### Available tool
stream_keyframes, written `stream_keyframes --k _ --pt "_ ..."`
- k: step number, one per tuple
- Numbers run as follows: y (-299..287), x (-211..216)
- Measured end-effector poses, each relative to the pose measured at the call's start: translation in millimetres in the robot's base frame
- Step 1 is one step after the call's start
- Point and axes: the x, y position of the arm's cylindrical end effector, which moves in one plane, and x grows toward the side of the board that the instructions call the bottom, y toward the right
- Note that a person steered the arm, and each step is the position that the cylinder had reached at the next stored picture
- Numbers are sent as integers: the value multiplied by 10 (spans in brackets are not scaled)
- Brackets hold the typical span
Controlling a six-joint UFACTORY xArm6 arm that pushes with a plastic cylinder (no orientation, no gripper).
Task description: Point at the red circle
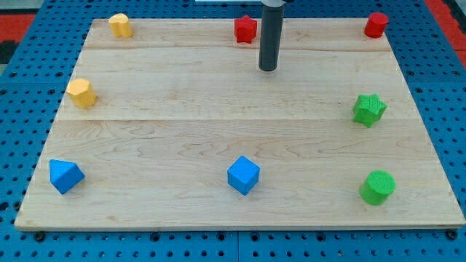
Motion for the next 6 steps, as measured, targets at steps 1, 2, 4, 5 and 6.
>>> stream_keyframes --k 1,2,4,5,6 --pt "-2 68" --pt "469 215" --pt "2808 -537" --pt "2856 -583" --pt "2859 -1332"
